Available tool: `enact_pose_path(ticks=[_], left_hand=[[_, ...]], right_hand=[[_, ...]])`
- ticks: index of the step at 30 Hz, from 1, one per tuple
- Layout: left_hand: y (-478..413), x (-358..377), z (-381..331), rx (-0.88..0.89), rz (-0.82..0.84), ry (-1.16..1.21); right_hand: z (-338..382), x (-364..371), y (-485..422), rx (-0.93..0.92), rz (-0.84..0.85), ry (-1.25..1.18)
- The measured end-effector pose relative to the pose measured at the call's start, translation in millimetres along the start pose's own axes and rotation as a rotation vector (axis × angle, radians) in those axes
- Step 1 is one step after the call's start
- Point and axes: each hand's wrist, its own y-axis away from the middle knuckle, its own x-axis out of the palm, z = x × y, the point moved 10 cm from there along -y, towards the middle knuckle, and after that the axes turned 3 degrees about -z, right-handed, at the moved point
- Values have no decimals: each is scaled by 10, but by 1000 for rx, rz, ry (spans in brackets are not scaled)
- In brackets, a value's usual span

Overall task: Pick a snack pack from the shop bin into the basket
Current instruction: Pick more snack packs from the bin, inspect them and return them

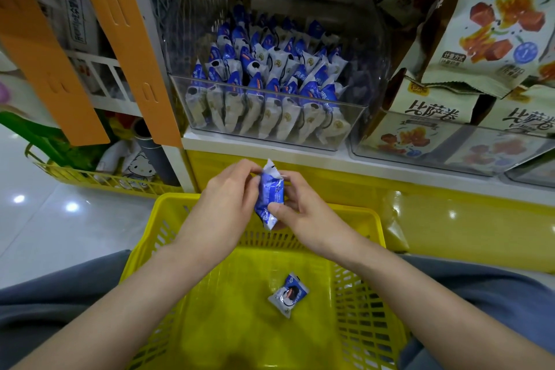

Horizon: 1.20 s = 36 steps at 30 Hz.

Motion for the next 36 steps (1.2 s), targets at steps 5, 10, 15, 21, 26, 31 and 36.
enact_pose_path(ticks=[5,10,15,21,26,31,36], left_hand=[[26,74,-23,16,31,40],[45,64,-72,65,18,54],[-21,-3,19,-18,-44,110],[29,109,-11,-29,19,206],[31,161,-59,-40,103,308],[51,342,10,-298,220,734],[48,305,40,-265,178,629]], right_hand=[[1,-103,-26,30,-45,-152],[-14,-125,-19,23,-105,-132],[16,-112,-36,-24,-123,-114],[-44,-269,-68,-3,-229,-183],[-31,-340,-52,-30,-282,-133],[97,-378,24,-166,-343,411],[182,-290,106,-263,-349,687]])
